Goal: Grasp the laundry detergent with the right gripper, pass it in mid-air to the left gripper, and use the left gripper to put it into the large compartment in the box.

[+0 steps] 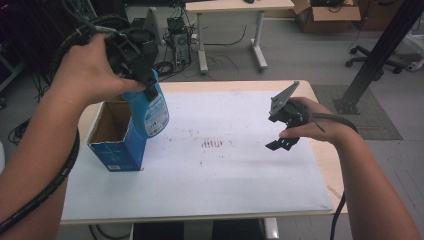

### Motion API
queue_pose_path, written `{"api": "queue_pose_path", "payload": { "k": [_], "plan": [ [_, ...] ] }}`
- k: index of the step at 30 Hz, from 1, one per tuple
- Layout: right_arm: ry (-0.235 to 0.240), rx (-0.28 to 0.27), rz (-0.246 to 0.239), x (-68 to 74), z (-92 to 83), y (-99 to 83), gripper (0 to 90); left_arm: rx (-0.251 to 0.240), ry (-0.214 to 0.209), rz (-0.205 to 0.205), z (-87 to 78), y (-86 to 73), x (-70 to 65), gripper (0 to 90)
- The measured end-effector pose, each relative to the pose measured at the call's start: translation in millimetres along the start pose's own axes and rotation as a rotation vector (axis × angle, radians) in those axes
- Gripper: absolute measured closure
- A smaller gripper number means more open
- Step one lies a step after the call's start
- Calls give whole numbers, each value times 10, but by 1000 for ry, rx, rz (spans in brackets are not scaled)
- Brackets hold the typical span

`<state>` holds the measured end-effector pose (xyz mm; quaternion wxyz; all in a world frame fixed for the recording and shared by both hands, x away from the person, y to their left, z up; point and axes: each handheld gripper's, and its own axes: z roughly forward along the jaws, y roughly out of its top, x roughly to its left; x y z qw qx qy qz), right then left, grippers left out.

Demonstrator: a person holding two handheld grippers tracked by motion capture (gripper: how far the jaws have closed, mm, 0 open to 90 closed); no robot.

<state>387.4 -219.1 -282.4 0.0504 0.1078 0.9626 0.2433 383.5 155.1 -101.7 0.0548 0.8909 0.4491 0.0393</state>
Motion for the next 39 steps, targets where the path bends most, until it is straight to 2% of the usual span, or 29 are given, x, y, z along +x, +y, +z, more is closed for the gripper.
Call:
{"api": "queue_pose_path", "payload": {
  "k": [1, 6, 14, 21, 27, 33, 39],
  "plan": [
    [0, 0, 0, -1, 2, -1, 31, -6, 4, -22, -19, -8, 14, 381],
    [0, -2, 3, -4, 14, -3, 31, -23, 7, -78, -131, -35, 122, 381],
    [-2, -11, 6, -11, 16, -9, 31, -16, 26, -132, -182, -85, 305, 381],
    [2, -10, 18, -23, 13, -12, 31, -11, 40, -135, -147, -111, 430, 381],
    [6, -14, 24, -33, 47, -11, 31, -4, 51, -115, -102, -114, 483, 381],
    [8, -15, 29, -41, 53, 13, 32, 11, 79, -59, -68, -129, 508, 382],
    [8, -16, 29, -50, 43, 31, 32, 21, 77, -86, -71, -142, 567, 381]
  ]
}}
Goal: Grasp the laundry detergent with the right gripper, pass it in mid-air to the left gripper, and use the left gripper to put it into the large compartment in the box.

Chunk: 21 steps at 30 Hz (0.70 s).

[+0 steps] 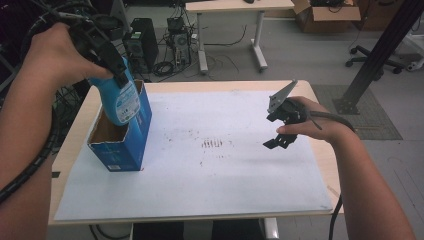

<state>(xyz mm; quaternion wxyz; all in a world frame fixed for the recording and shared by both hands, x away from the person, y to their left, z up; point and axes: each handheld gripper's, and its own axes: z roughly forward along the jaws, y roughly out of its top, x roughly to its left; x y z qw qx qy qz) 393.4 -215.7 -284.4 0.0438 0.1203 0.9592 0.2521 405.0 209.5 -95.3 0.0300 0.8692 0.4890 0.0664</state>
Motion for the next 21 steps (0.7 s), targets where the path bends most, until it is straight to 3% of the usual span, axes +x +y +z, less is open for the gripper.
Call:
{"api": "queue_pose_path", "payload": {
  "k": [6, 10, 16, 20, 21],
  "plan": [
    [4, 8, 0, -10, 2, 22, 32, -3, -18, -56, -25, -31, 107, 381],
    [6, 12, -3, -17, 7, 44, 32, -12, -28, -145, -38, -60, 210, 381],
    [9, 11, -6, -20, 4, 58, 32, 2, -18, -203, -27, -81, 292, 381],
    [10, 12, -8, -19, 4, 62, 32, -8, -27, -276, -30, -99, 375, 381],
    [10, 12, -8, -19, 4, 62, 32, -8, -27, -276, -30, -99, 375, 381]
  ]
}}
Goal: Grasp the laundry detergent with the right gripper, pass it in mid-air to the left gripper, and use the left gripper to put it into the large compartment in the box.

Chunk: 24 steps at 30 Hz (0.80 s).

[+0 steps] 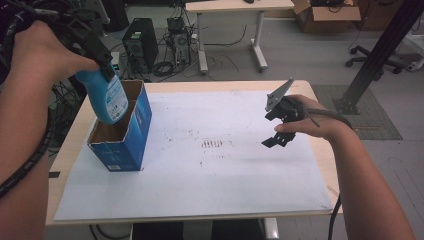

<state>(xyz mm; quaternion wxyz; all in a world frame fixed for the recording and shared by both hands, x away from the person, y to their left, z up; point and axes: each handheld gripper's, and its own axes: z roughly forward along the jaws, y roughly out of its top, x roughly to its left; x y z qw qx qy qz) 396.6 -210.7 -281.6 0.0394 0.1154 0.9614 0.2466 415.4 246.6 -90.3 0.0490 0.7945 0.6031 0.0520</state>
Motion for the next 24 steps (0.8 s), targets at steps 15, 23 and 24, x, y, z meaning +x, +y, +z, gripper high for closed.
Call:
{"api": "queue_pose_path", "payload": {
  "k": [15, 23, 24],
  "plan": [
    [7, -2, -3, 2, 24, -11, 32, -3, 8, -165, 46, 19, 185, 381],
    [9, 7, -5, 13, 25, -14, 32, 5, 7, -177, 143, -1, 218, 380],
    [10, 7, -6, 17, 26, -13, 32, 11, 5, -178, 187, -3, 229, 381]
  ]
}}
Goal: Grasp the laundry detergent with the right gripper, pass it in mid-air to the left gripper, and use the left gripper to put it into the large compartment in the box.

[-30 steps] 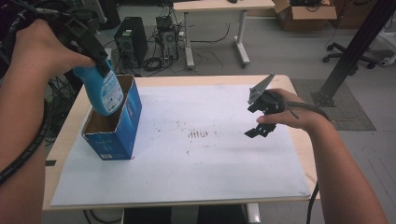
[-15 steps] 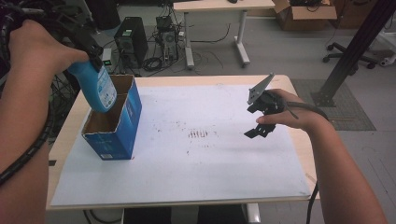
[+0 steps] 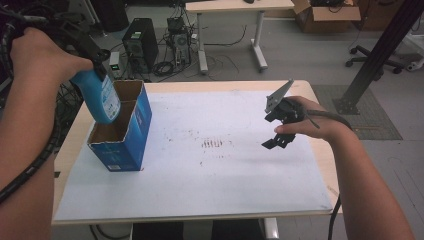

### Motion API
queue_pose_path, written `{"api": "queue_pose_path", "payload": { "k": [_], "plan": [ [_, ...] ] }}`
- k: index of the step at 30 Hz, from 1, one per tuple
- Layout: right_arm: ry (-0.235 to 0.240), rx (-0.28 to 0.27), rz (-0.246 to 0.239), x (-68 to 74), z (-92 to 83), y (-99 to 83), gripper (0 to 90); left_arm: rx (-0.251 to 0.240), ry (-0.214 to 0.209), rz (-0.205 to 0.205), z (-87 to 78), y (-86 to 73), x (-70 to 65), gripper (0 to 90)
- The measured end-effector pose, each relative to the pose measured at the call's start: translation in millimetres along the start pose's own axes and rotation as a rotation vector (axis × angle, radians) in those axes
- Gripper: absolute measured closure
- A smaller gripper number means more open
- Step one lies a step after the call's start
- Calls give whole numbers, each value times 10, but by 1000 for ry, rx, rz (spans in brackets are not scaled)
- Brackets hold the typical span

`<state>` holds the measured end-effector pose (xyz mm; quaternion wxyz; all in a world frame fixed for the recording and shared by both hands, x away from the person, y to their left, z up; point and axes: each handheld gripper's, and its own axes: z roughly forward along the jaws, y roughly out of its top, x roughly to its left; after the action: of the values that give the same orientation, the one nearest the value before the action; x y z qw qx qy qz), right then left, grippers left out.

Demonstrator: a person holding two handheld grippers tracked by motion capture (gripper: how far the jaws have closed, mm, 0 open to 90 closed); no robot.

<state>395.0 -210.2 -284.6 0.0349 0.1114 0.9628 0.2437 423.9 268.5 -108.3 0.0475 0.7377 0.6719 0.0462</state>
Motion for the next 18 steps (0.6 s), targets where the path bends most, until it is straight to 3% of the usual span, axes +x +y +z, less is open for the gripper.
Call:
{"api": "queue_pose_path", "payload": {
  "k": [7, 18],
  "plan": [
    [1, 2, -2, 13, -13, 0, 32, 8, -5, -4, 124, -10, 27, 380],
    [4, -1, -1, 36, -16, -12, 32, 39, -18, 4, 464, -39, 61, 381]
  ]
}}
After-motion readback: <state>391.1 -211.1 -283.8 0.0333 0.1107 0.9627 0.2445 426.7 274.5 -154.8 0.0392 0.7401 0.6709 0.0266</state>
